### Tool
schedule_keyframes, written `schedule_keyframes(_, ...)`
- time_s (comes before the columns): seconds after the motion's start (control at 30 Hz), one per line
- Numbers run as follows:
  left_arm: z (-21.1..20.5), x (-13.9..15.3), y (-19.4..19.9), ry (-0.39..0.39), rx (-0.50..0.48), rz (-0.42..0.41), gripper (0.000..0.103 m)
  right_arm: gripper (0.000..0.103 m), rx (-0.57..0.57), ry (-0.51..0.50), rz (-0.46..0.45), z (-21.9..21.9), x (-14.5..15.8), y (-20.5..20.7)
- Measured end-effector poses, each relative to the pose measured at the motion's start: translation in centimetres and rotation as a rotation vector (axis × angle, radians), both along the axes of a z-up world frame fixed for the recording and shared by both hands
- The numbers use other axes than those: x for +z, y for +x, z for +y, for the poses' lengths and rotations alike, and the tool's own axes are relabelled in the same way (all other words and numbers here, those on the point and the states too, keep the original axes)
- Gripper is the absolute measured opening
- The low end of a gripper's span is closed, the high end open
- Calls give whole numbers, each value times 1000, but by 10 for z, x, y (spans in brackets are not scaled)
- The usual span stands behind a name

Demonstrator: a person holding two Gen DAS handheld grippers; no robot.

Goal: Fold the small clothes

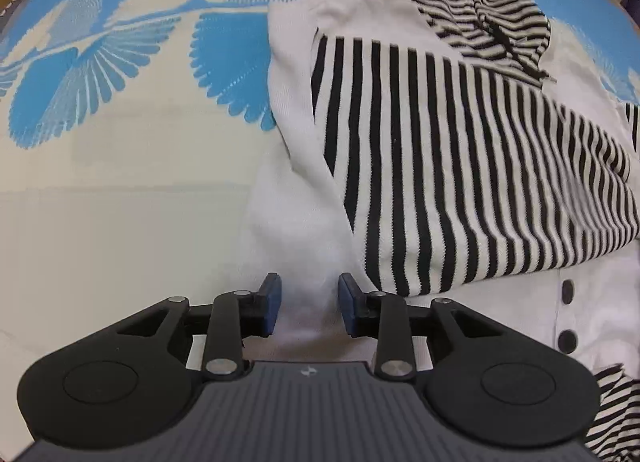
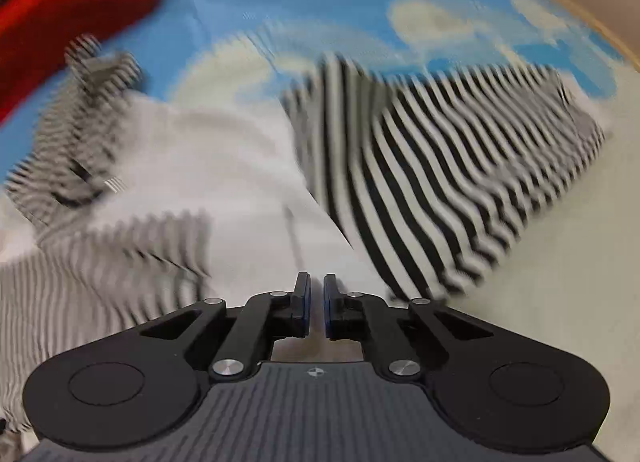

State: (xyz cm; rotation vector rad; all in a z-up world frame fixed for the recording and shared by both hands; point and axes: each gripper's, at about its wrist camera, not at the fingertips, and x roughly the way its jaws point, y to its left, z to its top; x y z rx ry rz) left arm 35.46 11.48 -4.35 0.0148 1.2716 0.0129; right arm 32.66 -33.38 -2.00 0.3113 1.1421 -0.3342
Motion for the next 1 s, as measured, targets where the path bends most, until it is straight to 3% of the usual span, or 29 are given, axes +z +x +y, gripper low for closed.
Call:
schedule_keyframes(0.07, -5, 16, 0, -23, -9, -53, 35, 7, -29, -21, -22, -3, 6, -3)
schedule_keyframes(0.13, -9, 24, 0, -56, -23, -83, 35, 11, 9, -5, -114, 1, 22, -4)
schedule_keyframes(0.2, -13, 18, 0, -59, -34, -64, 35, 21, 62, 51, -176, 6, 30, -6)
schedule_keyframes(0.27, -15, 0, 0, -22, -32, -6, 36, 28, 134, 124, -125, 12, 19, -4)
schedule_keyframes(0.33, -16, -4, 1, -14, -27, 6, 38, 29, 168, 137, 37, 15, -6, -4)
schedule_keyframes(0.43, -18, 16, -1, -35, -25, -40, 38, 29, 146, 86, -20, 14, 7, -4)
schedule_keyframes(0.57, -32, 51, -3, -72, -51, -137, 39, 44, 127, 86, -144, 4, 34, -8)
schedule_keyframes(0.8, -68, 69, -1, -59, -96, -193, 40, 44, 102, 48, -170, -29, 43, -13)
schedule_keyframes(0.97, -92, 71, 4, -56, -115, -200, 40, 44, 10, 40, -211, -81, 41, -24)
schedule_keyframes(1.0, -95, 70, 4, -60, -119, -201, 40, 39, -9, 38, -220, -93, 41, -26)
